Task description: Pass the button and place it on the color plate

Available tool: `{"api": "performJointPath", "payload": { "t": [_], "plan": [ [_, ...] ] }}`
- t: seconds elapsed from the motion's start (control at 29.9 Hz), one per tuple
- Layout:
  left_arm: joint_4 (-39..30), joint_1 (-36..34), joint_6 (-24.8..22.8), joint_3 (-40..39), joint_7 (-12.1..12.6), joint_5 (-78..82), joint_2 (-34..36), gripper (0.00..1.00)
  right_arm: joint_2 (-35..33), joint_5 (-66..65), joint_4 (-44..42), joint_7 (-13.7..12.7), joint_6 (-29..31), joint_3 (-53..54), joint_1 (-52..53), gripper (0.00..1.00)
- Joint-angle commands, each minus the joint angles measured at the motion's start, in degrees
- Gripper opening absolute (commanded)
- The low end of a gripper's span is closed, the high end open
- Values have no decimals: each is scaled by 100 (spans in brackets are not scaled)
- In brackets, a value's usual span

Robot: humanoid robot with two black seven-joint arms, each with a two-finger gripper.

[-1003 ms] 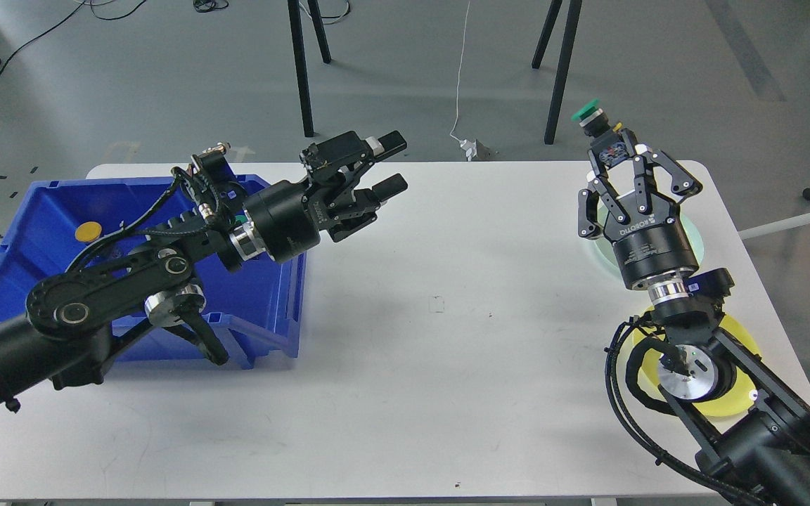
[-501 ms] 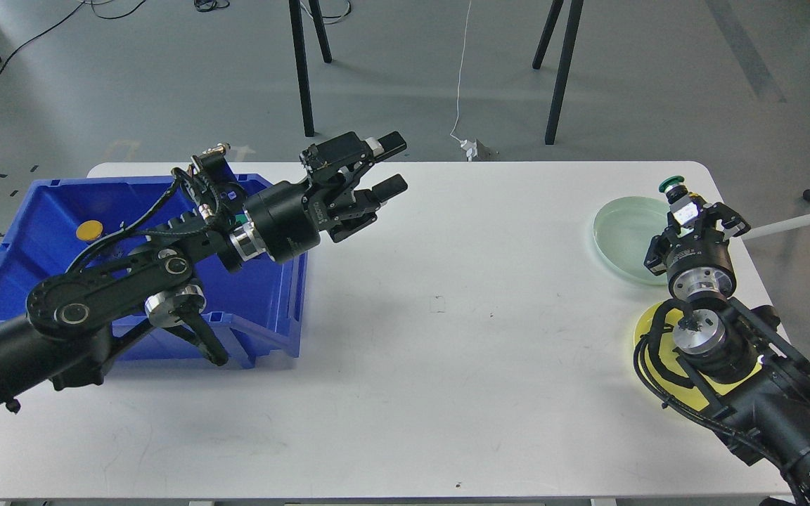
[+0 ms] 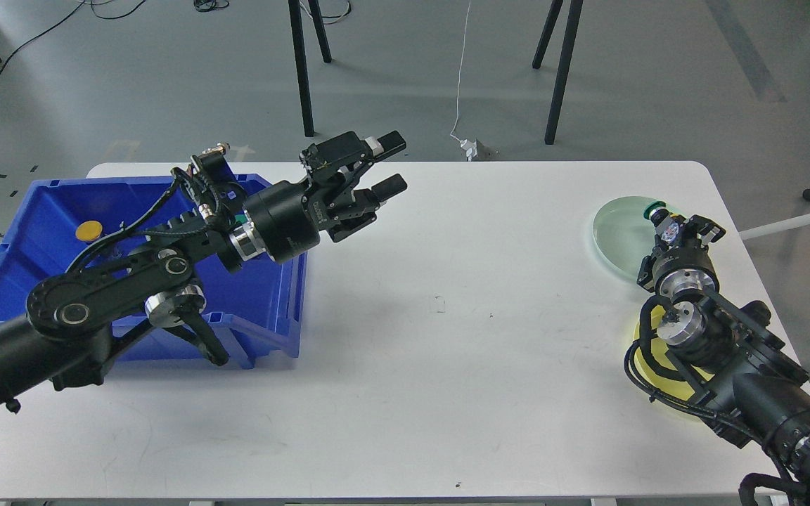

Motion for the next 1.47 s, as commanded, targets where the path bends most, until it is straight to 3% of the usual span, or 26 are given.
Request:
{"api": "performJointPath", "payload": {
  "t": [0.0, 0.17, 0.47, 0.67, 0.77, 0.87, 1.0, 1.14, 1.17, 1.44],
  "plan": [
    [0, 0, 1, 1, -1, 1, 0, 77, 4, 1, 6, -21, 24, 8, -2, 18],
    [0, 0, 1, 1, -1, 1, 0, 77, 4, 28, 50, -12, 32, 88, -11, 44],
    [0, 0, 9, 1, -1, 1, 0, 77, 57, 28, 59, 23, 41, 105, -11, 65],
    [-52, -9, 9, -87, -1, -8, 9, 78, 75, 28, 602, 76, 146, 105, 15, 98],
    [-27, 44, -25, -560, -1, -52, 79, 78, -30, 19, 1216, 84, 269, 175, 50, 99],
    [44, 211, -43, -983, -1, -341, 228, 79, -469, -7, 2033, 84, 751, 184, 182, 99],
    [456, 237, -183, -1212, -1, -920, 685, 79, -979, -51, 3045, 84, 2041, 193, 191, 99],
    [904, 237, -857, -1221, -1, -1676, 1203, 80, -1366, -69, 3372, 128, 3982, 193, 138, 99],
    [992, 246, -857, -1221, -1, -1843, 1318, 80, -1367, -69, 3346, 120, 4204, 210, 138, 99],
    [1028, 387, -857, -1239, -1, -2012, 1574, 81, -1314, -69, 3232, 146, 4204, 325, 50, 99]
  ]
}}
